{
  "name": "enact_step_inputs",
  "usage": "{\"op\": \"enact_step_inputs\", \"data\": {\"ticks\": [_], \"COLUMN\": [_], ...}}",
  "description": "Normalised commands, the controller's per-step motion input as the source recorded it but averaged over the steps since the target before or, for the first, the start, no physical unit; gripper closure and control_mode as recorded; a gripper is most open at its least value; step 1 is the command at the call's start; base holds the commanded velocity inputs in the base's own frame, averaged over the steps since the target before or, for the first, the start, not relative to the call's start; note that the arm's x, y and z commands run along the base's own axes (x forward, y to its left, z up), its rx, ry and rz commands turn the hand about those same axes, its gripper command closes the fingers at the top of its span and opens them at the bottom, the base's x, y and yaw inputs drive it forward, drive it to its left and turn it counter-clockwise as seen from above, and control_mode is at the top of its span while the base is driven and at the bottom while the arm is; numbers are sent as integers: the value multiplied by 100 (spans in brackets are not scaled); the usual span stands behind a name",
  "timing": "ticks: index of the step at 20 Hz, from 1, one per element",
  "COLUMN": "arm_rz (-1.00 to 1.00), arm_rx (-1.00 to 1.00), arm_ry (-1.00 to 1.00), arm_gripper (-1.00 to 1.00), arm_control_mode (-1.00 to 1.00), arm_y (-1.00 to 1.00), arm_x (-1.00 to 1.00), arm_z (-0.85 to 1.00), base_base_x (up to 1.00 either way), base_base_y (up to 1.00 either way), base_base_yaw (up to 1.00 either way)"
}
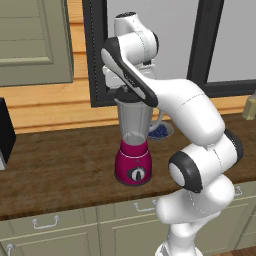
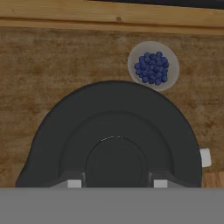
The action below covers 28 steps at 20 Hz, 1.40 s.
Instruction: Close the lid blender by securely placing the lid on top.
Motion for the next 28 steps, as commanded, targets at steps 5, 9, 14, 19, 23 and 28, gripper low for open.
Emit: {"op": "enact_step_inputs", "data": {"ticks": [5, 9, 14, 19, 23, 28], "arm_rz": [-10, -6, -1, 0, 0, -4], "arm_rx": [0, 0, 0, 0, 0, 1], "arm_ry": [0, -1, -5, 0, 0, 6], "arm_gripper": [100, 100, 100, 100, 100, 100], "arm_control_mode": [-100, -100, -100, -100, -100, -100], "arm_y": [-29, -27, -29, -8, -20, 0], "arm_x": [5, -1, -24, -2, -1, -11], "arm_z": [-9, -15, -14, 0, 0, 0], "base_base_x": [0, 0, 0, 0, 0, 0], "base_base_y": [0, 0, 0, 0, 0, 0], "base_base_yaw": [0, 0, 0, 0, 0, 0]}}
